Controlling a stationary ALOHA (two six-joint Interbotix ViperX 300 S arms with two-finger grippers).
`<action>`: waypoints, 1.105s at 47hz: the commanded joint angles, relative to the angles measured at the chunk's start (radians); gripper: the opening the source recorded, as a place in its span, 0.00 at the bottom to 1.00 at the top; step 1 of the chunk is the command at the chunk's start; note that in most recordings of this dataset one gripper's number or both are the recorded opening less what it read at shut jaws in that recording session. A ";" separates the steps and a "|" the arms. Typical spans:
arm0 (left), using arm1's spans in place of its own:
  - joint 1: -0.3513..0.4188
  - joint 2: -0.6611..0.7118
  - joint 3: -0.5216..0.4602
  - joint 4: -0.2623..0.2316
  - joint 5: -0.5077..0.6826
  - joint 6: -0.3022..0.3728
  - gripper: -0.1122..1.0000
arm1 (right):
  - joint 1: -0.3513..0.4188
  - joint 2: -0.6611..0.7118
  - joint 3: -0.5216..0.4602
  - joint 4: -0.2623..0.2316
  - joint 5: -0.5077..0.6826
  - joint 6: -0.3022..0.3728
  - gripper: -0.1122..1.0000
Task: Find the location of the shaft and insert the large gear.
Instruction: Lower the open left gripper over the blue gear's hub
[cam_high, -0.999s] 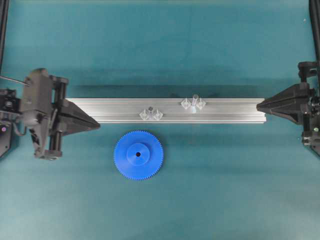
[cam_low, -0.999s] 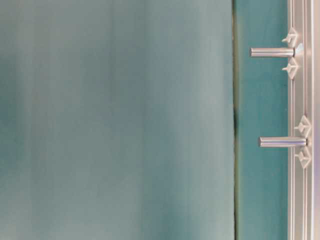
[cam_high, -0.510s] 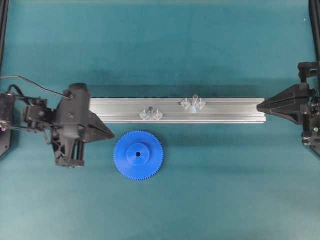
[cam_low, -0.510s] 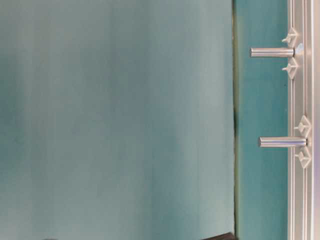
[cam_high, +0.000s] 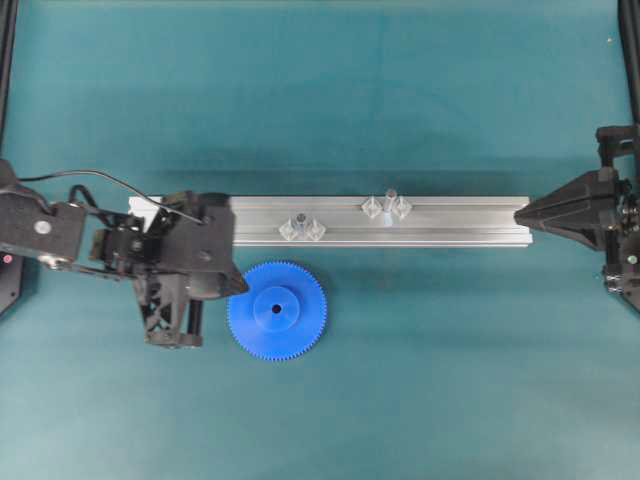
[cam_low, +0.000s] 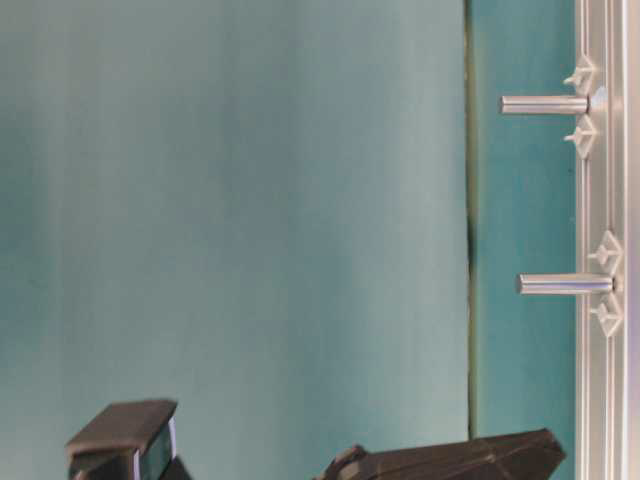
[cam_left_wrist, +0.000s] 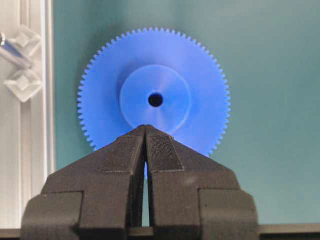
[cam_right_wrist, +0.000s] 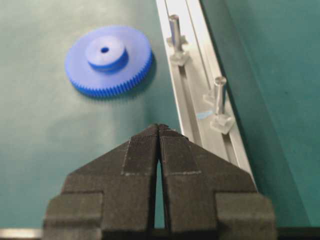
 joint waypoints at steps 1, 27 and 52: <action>-0.005 0.014 -0.052 0.003 0.023 0.000 0.09 | -0.003 0.005 -0.008 0.000 -0.003 0.009 0.10; -0.026 0.198 -0.221 0.003 0.138 0.006 0.09 | -0.003 0.005 0.000 0.002 -0.003 0.009 0.10; -0.035 0.295 -0.367 0.003 0.377 0.080 0.09 | -0.012 -0.011 0.009 0.000 -0.002 0.009 0.10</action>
